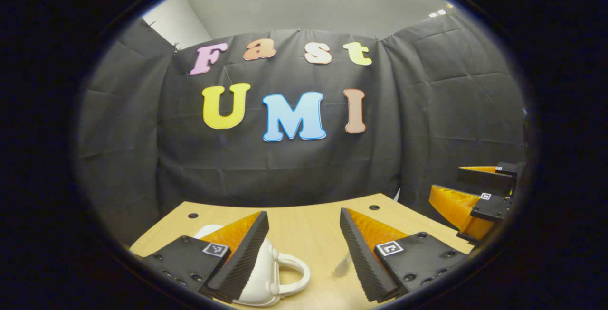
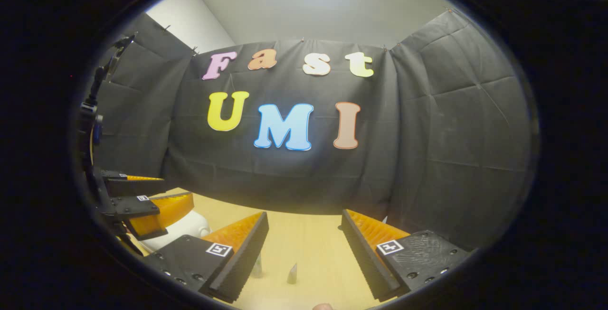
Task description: First open the suitcase, pack the skin care products into it, and then close the suitcase.
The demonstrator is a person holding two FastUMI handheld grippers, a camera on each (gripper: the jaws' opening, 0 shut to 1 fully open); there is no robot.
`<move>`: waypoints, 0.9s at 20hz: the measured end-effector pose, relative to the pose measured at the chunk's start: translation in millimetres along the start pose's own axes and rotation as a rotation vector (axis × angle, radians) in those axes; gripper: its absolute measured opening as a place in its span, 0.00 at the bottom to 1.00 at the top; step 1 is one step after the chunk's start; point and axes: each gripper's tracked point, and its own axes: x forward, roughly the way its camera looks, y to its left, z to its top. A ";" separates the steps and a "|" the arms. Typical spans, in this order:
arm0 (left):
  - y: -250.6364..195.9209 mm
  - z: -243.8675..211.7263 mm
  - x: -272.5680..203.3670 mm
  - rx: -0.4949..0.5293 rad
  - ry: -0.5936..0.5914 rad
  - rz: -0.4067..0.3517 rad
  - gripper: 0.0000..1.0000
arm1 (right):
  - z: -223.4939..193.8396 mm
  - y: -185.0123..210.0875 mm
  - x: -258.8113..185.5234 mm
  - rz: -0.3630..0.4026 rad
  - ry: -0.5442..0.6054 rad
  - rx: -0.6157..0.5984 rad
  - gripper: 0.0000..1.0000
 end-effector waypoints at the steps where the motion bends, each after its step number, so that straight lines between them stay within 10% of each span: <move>1: -0.4 -10.8 4.4 0.021 0.036 -0.017 0.96 | -2.0 -0.9 -0.5 0.002 0.006 -0.010 0.94; 8: -13.5 -122.7 54.0 -0.155 0.532 -0.124 0.97 | -8.1 -25.7 9.2 -0.032 0.014 -0.071 0.94; 18: 7.8 -244.1 101.1 -0.344 1.056 -0.015 0.90 | -33.0 -44.7 47.0 0.062 0.053 -0.043 0.94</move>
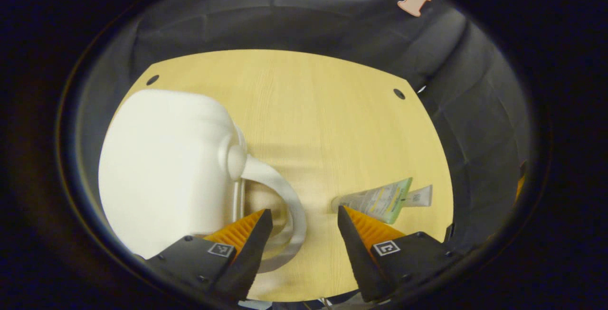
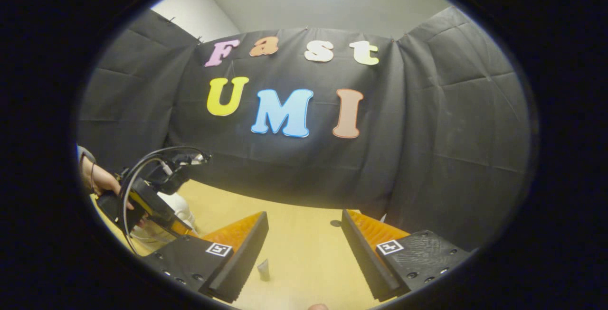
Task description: First open the suitcase, pack the skin care products into it, and then close the suitcase.
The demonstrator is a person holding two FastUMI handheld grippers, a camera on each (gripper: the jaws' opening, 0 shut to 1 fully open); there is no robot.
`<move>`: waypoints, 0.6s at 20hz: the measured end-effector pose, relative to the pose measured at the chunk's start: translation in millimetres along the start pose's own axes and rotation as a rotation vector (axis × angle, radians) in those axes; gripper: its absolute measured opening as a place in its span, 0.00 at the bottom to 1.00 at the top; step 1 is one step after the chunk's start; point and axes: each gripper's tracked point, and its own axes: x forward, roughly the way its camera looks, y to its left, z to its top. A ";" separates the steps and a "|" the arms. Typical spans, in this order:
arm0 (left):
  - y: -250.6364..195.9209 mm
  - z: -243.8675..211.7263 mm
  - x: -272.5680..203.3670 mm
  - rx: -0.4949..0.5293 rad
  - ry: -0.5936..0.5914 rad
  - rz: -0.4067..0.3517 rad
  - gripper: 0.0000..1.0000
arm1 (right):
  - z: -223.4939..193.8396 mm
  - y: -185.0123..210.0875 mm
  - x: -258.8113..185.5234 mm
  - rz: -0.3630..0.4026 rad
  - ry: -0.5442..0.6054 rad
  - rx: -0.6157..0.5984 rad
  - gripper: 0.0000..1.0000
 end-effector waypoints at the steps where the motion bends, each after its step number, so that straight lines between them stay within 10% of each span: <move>1: -3.6 -4.2 8.5 0.009 0.037 -0.006 0.86 | -1.5 -0.3 3.1 0.009 0.002 0.002 0.94; 4: -4.0 -11.9 22.7 -0.002 0.112 0.003 0.79 | -3.9 -1.2 7.5 0.021 0.014 0.006 0.94; 8: 9.3 -16.1 26.2 0.017 0.150 0.046 0.22 | -3.4 -3.3 5.1 -0.007 0.021 0.041 0.94; 12: 1.2 2.8 -7.0 0.052 0.125 -0.008 0.19 | -1.7 -4.2 2.8 -0.046 0.021 0.029 0.94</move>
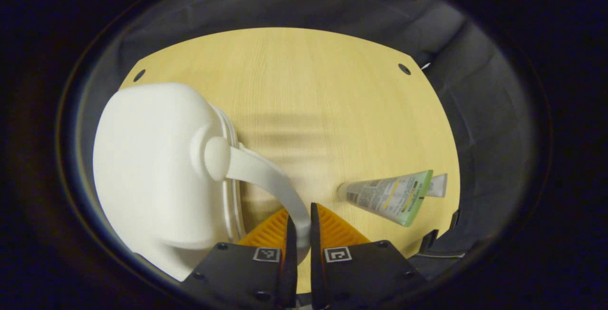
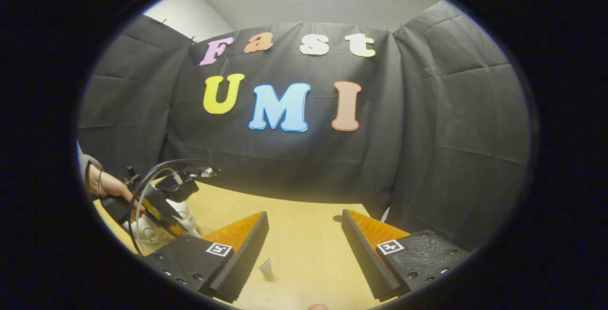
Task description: First open the suitcase, pack the skin care products into it, and then close the suitcase.
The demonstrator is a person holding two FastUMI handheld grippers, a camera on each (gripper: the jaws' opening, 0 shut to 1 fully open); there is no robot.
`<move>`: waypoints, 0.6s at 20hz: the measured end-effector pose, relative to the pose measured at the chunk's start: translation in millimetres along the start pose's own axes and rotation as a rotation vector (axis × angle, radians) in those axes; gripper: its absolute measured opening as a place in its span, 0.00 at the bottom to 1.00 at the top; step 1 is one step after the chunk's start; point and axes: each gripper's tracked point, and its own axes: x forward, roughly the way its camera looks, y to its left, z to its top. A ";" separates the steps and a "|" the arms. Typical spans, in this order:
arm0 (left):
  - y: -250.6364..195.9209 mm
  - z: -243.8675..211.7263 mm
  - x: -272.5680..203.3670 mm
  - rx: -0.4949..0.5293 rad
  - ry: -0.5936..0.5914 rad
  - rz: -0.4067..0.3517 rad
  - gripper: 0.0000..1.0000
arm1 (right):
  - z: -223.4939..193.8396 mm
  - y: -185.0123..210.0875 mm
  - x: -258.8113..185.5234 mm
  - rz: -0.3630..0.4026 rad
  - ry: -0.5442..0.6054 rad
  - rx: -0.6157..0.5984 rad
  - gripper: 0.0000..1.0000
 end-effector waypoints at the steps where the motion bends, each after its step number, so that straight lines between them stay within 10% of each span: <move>1: -1.0 10.6 -22.9 0.004 -0.015 -0.013 0.19 | 2.3 -0.1 -1.3 -0.013 -0.006 -0.003 0.94; 6: 24.2 62.6 -150.9 0.078 -0.146 -0.029 0.19 | 21.4 11.8 -18.8 -0.082 -0.039 0.001 0.94; 12: 159.6 97.6 -299.0 0.113 -0.308 0.083 0.19 | 40.9 47.8 -27.7 -0.135 -0.056 0.034 0.94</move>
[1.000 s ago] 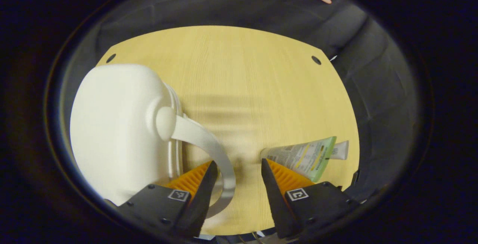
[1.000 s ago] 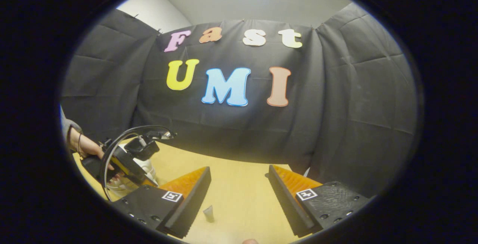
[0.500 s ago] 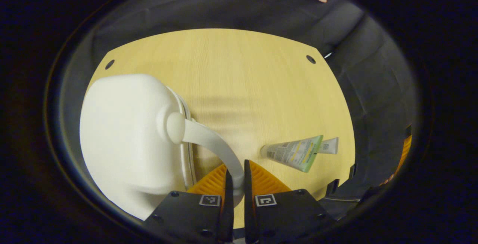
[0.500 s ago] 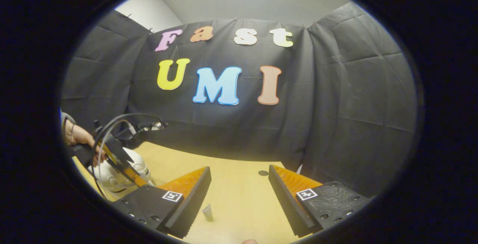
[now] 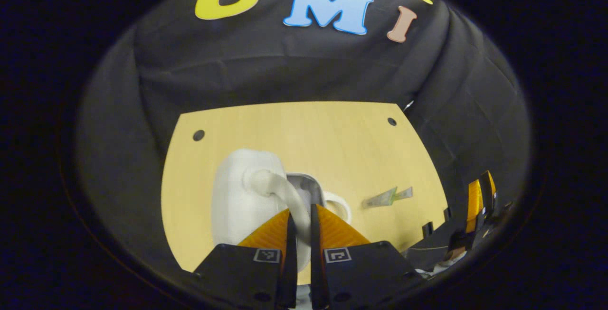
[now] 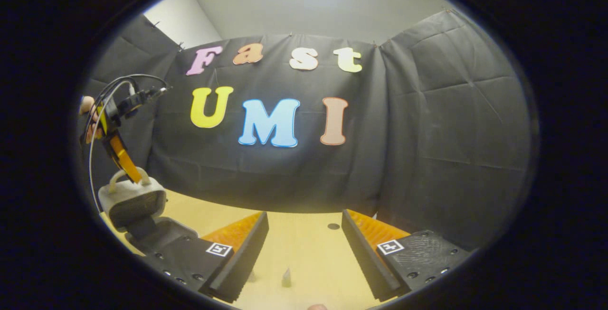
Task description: First open the suitcase, pack the skin care products into it, and then close the suitcase.
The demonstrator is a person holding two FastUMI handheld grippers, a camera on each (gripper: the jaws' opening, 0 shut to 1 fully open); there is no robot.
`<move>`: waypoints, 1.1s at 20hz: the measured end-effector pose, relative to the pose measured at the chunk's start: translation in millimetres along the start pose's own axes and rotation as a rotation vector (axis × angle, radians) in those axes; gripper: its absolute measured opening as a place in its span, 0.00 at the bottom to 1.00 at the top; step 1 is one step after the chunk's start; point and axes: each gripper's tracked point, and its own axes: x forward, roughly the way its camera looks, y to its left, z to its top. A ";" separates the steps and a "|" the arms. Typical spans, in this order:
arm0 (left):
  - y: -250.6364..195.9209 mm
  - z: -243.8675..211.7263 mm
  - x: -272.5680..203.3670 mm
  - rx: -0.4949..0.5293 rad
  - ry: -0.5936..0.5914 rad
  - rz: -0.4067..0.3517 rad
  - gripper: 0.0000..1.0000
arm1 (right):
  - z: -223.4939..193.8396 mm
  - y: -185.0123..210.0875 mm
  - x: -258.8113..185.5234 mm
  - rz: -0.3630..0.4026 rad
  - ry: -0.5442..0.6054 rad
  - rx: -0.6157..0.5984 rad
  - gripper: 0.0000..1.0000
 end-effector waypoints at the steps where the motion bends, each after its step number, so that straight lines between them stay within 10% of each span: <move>1: 34.1 -0.2 -13.0 0.011 -0.036 0.044 0.19 | 2.1 4.4 -1.2 -0.012 0.001 0.004 0.94; 12: 364.8 -84.6 33.3 -0.137 -0.016 0.231 0.19 | 19.4 59.0 -18.1 -0.125 0.081 0.011 0.94; 22: 460.7 -191.6 135.1 -0.271 0.071 0.280 0.19 | 16.2 72.4 -14.9 -0.069 0.099 -0.040 0.94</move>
